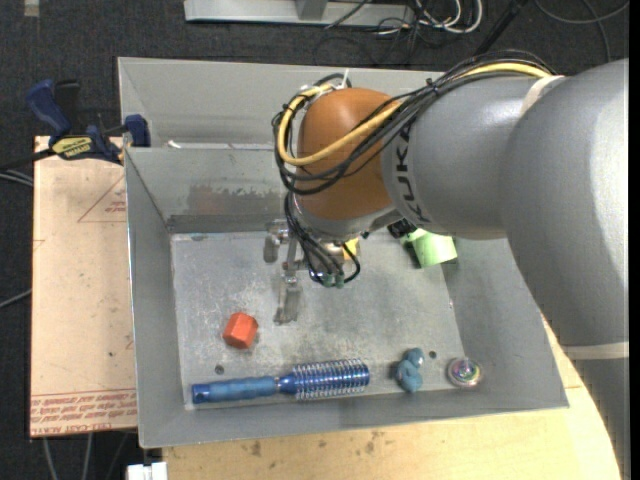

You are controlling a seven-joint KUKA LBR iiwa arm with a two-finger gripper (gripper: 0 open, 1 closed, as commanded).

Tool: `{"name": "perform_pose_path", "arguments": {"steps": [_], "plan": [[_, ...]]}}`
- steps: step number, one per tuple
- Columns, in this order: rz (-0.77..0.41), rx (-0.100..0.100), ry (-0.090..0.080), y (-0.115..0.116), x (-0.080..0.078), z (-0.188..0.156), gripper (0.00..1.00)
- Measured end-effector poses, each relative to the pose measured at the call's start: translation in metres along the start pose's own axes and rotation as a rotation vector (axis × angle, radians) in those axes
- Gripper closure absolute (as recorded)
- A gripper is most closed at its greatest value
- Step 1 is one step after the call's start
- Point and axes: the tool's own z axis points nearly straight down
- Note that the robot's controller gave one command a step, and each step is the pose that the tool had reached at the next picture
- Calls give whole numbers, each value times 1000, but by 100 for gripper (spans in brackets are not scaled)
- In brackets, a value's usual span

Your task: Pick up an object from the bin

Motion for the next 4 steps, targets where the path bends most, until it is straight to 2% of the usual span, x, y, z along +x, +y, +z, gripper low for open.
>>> {"name": "perform_pose_path", "arguments": {"steps": [1, 2, 3, 4], "plan": [[-132, -1, -4, 38, 55, 62, 0], [-128, 0, -7, 36, 53, 60, 100], [-256, -2, -15, 78, -4, 5, 100], [-254, 0, -9, 77, -3, 8, 0]]}}
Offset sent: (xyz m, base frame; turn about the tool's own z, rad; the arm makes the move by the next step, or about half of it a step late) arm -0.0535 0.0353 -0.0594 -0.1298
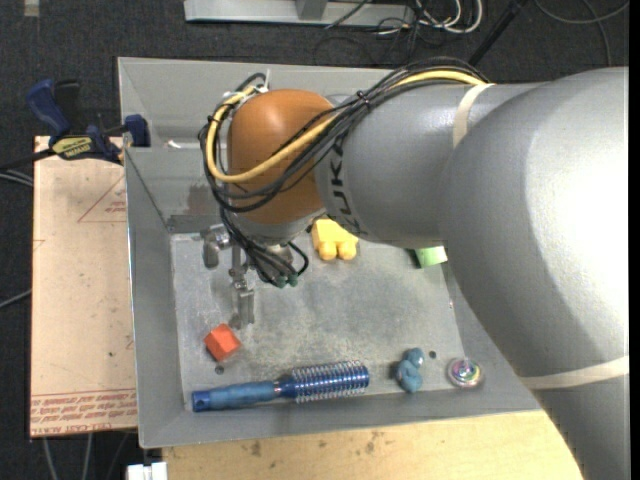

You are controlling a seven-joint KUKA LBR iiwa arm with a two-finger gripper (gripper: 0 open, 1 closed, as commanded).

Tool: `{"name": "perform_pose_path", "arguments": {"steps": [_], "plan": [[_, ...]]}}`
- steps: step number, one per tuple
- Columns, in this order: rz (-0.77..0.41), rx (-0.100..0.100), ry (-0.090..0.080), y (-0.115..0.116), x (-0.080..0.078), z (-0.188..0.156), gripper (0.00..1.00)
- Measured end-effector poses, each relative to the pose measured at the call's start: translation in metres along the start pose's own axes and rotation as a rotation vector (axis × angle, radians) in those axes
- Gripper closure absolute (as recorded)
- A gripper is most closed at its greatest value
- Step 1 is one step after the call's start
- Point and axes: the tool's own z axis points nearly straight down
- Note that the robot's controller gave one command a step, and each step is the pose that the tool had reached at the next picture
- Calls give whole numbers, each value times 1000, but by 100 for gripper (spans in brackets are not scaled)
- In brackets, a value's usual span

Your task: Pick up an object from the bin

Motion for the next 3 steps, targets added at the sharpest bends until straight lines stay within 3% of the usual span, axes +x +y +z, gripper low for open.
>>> {"name": "perform_pose_path", "arguments": {"steps": [1, 2, 3], "plan": [[221, 0, 1, 34, 81, 40, 0], [225, 0, 1, 33, 81, 40, 100], [599, 1, -1, 21, 92, -22, 100]]}}
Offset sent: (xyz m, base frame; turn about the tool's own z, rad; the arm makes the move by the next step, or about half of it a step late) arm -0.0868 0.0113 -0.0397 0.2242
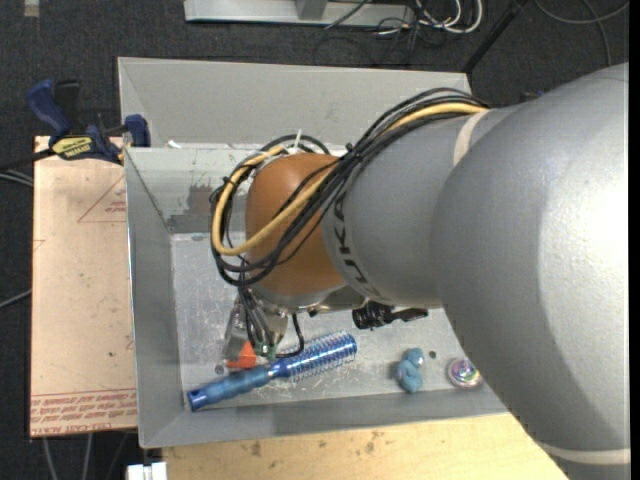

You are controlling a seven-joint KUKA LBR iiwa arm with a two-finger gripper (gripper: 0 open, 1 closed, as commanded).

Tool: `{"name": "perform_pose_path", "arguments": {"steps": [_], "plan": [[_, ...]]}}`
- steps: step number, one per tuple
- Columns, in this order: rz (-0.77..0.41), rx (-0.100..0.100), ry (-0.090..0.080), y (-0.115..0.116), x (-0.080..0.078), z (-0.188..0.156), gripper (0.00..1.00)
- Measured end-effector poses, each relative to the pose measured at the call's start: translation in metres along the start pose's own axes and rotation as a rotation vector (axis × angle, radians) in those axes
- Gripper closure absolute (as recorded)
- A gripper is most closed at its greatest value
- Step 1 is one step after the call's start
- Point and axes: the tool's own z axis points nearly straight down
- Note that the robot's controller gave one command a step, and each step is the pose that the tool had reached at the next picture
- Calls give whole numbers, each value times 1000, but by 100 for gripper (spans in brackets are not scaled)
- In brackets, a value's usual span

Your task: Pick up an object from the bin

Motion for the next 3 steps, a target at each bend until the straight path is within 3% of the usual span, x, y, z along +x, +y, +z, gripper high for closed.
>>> {"name": "perform_pose_path", "arguments": {"steps": [1, 2, 3], "plan": [[-1, 2, 2, 0, 1, 1, 0], [-163, 2, -2, -71, -13, 73, 0], [-167, 1, 4, -70, -11, 72, 100]]}}
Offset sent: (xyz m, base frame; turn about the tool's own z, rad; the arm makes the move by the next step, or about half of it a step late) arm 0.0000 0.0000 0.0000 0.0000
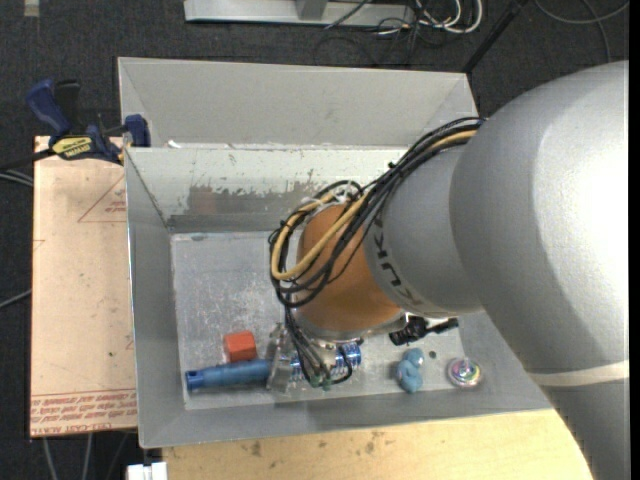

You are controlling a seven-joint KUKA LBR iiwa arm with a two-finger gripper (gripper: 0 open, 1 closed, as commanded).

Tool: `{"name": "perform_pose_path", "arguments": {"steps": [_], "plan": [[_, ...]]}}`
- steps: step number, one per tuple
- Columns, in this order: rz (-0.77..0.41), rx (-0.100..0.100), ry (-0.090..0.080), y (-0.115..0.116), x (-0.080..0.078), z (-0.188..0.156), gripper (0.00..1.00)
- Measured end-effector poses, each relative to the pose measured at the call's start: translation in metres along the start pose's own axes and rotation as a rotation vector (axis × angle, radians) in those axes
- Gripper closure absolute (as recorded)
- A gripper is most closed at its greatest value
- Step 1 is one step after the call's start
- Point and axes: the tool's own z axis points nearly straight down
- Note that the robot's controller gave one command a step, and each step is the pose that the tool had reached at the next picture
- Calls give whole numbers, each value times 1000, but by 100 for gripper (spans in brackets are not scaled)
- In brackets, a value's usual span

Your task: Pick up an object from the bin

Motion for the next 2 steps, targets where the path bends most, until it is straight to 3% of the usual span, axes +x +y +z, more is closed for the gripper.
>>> {"name": "perform_pose_path", "arguments": {"steps": [1, 2], "plan": [[51, -6, -9, 67, -41, -121, 100], [13, -4, -9, 60, -35, -239, 100]]}}
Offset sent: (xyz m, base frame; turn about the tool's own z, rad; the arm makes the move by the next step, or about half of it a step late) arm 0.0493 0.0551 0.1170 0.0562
